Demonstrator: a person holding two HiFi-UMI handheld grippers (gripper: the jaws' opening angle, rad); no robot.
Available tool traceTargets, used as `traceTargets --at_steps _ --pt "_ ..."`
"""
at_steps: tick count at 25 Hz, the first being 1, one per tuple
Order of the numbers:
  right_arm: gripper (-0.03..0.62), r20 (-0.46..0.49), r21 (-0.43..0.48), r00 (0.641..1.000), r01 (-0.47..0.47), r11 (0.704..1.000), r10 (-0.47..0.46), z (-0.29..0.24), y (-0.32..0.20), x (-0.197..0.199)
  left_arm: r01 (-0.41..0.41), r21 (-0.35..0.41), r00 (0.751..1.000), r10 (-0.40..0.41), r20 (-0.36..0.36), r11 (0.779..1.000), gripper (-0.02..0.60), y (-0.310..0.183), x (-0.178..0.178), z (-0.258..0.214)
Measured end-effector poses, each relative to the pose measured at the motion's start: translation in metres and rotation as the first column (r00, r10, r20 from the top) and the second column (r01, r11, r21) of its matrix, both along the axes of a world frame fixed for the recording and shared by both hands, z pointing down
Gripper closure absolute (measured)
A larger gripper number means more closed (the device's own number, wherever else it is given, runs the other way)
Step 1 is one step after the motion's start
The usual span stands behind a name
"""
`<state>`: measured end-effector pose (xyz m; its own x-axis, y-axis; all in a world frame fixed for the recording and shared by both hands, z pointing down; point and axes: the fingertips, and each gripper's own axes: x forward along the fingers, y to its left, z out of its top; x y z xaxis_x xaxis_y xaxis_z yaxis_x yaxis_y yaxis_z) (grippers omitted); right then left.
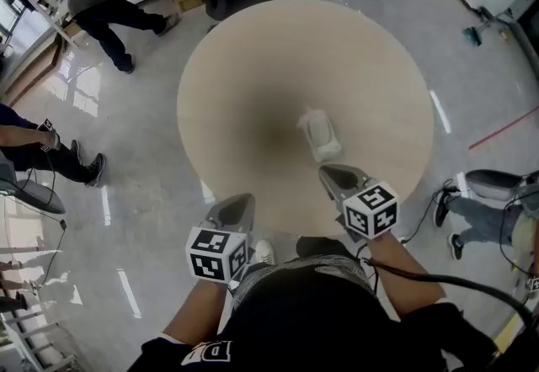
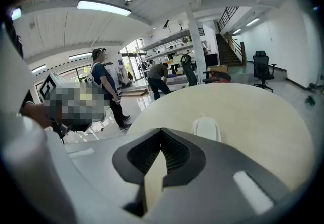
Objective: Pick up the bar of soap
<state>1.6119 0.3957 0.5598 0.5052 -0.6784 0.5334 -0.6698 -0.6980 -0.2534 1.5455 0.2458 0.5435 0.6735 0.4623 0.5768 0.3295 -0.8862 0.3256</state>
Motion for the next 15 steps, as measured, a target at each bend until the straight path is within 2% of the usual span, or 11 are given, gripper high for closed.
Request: traceTargets --at_steps 4,5,11,14,15 --pt "0.587 0.025 -0.039 0.999 -0.021 0.999 0.022 0.026 0.018 0.035 0.018 0.031 0.999 -0.019 0.031 0.999 0.574 0.010 0.007 0.007" --pt "0.538 0.026 -0.054 0.999 -0.023 0.998 0.024 0.032 0.021 0.044 0.025 0.035 0.999 -0.026 0.040 0.999 0.574 0.012 0.007 0.009" --pt "0.515 0.014 -0.207 0.998 -0.063 0.976 0.068 0.077 0.034 0.098 0.045 0.051 0.994 -0.050 0.097 0.998 0.574 0.023 0.008 0.018" --pt "0.437 0.036 -0.226 0.994 -0.093 0.970 0.104 0.096 0.030 0.116 0.044 0.064 0.992 -0.052 0.117 0.997 0.574 0.026 0.008 0.025" --pt "0.433 0.043 -0.227 0.993 -0.100 0.969 0.113 0.100 0.028 0.120 0.045 0.069 0.991 -0.053 0.124 0.997 0.574 0.027 0.008 0.026"
